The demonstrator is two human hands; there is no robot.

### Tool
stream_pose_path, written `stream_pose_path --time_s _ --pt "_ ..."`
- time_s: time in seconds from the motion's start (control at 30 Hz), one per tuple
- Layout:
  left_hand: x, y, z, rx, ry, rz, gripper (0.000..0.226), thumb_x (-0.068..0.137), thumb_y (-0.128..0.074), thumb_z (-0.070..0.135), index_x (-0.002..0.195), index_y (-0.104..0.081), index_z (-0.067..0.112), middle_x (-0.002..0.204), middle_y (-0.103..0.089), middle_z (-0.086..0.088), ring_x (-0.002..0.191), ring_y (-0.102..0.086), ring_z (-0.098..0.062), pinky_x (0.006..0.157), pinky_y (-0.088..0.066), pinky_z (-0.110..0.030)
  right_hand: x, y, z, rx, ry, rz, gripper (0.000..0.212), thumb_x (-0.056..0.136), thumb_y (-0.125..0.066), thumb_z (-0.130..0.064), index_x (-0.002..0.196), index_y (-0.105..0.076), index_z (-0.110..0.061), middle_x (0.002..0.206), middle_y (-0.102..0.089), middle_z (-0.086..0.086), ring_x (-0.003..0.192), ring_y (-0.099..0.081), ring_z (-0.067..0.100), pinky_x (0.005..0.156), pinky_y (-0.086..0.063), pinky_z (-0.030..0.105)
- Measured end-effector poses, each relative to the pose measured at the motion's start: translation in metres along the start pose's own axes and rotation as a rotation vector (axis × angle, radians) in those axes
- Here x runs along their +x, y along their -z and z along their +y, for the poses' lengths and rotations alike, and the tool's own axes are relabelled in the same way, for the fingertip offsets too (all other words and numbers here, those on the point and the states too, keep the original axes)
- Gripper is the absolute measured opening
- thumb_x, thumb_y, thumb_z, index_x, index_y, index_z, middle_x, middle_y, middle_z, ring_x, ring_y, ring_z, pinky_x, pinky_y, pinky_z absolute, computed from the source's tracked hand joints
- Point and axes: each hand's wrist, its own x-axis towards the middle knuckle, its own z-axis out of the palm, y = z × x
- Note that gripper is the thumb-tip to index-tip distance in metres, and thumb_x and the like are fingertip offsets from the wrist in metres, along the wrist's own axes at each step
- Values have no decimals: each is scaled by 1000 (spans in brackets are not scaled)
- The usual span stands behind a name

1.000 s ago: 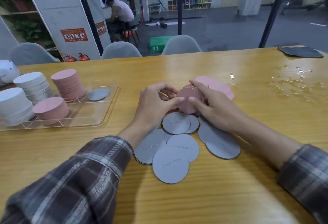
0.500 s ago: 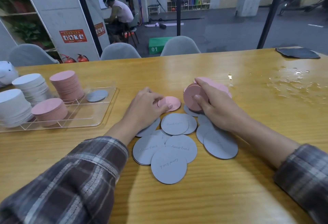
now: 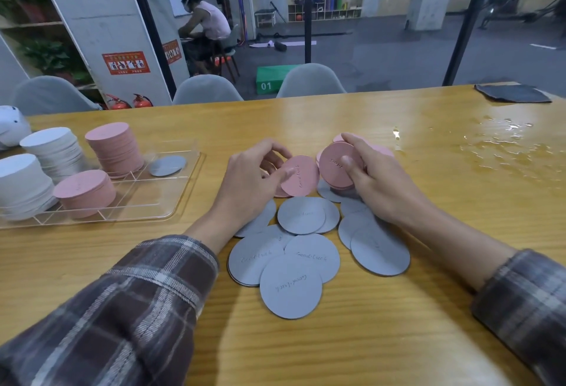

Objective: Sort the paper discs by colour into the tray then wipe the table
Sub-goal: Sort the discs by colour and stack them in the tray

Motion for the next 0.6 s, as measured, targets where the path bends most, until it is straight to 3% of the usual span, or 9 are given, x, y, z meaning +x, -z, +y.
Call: stream_pose_path --time_s 0.17,0.23,0.37,0.47,0.6 --pt "1 -2 0 -169 44 -17 14 89 -81 14 95 -71 22 83 -73 7 81 -70 -13 70 -62 -37 0 1 -2 19 -29 17 50 110 -43 -29 158 -36 -23 120 -50 -9 113 -46 11 87 -32 14" --pt "3 -1 -3 -219 74 -11 14 89 -81 13 94 -71 21 82 -73 8 80 -70 -13 70 -62 -39 0 2 -2 23 -31 19 49 110 -43 -28 158 -36 -23 121 -49 -9 113 -45 11 83 -33 10" --pt "4 1 -3 -299 118 13 13 90 -80 13 97 -71 18 84 -75 4 78 -70 -11 68 -59 -33 0 1 -2 45 -17 25 49 109 -44 -29 158 -37 -24 120 -52 -12 116 -47 12 97 -35 23" --pt "-1 -3 3 -360 143 -17 16 88 -83 16 98 -72 14 84 -77 -3 73 -73 -17 65 -60 -30 -2 -2 -3 72 4 -15 48 109 -43 -31 157 -38 -27 102 -53 -24 98 -50 7 90 -37 22" --pt "-6 -10 16 -398 201 -6 24 83 -88 19 96 -71 9 81 -74 -10 65 -76 -24 62 -63 -31 -3 -8 -7 125 -3 -46 46 110 -38 -37 155 -41 -32 83 -46 -29 72 -48 -14 71 -35 13"
